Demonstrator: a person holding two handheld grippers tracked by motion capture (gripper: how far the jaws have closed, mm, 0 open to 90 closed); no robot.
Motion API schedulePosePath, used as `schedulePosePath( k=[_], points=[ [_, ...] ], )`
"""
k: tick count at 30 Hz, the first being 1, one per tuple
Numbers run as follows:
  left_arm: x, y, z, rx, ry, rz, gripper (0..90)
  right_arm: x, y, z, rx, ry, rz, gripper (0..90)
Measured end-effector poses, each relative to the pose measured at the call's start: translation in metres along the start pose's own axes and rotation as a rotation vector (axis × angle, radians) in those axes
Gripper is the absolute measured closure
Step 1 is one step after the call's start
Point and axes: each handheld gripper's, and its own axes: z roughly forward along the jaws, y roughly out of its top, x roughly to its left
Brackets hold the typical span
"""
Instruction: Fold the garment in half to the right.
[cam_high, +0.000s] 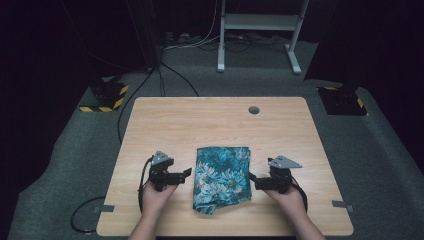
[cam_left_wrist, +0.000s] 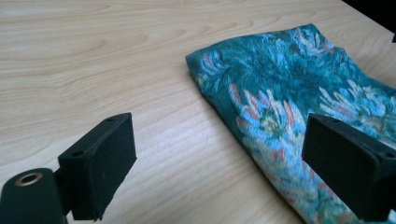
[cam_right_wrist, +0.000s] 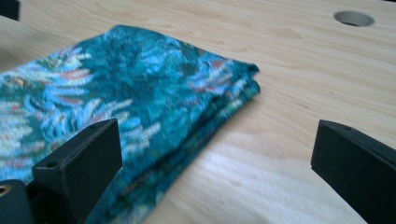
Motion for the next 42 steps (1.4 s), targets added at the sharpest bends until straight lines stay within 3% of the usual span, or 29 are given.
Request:
schedulePosePath(
  k=[14,25,31,32,34,37,42],
  points=[
    [0.016,-0.029,-0.036,0.015,0.049,-0.020,9.8,-0.016,-0.031,-0.038,0.025,-0.063,0.016,0.9],
    [0.018,-0.054,-0.057,0.057,0.101,-0.007,9.4,-0.027,-0.053,-0.071,0.080,-0.128,0.007,0.1],
    [0.011,-0.066,-0.051,0.120,0.133,0.036,8.2,-0.029,-0.070,-0.073,0.155,-0.132,0.018,0.1],
    [0.009,-0.067,-0.050,0.125,0.142,0.055,7.2,-0.029,-0.071,-0.072,0.186,-0.136,0.019,0.1],
    [0.006,-0.067,-0.048,0.137,0.153,0.078,6.2,-0.028,-0.071,-0.072,0.191,-0.142,0.010,0.1],
    [0.000,-0.068,-0.044,0.165,0.201,0.130,2.0,-0.029,-0.072,-0.070,0.227,-0.140,0.017,0.1],
    [-0.001,-0.069,-0.043,0.170,0.206,0.133,0.4,-0.032,-0.072,-0.070,0.234,-0.142,0.048,0.0]
  ],
)
